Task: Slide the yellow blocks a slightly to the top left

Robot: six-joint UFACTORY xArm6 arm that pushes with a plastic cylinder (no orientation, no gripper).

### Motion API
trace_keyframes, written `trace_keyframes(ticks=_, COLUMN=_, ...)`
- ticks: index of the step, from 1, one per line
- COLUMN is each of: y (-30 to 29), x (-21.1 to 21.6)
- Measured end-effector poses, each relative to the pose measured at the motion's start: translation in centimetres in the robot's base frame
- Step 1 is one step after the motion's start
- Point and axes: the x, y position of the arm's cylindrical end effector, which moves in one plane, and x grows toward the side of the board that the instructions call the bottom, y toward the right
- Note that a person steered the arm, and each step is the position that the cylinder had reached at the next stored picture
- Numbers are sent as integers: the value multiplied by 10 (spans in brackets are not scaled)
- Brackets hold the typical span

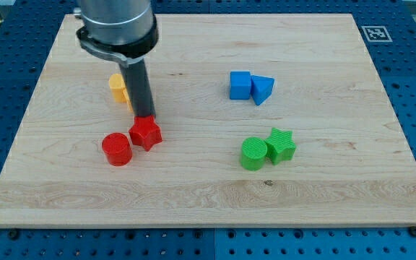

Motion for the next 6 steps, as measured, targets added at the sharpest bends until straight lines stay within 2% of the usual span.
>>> trace_keyframes(ticks=2, y=33, x=0)
trace_keyframes(ticks=5, y=-11, x=-17)
trace_keyframes(ticks=6, y=-42, x=-21)
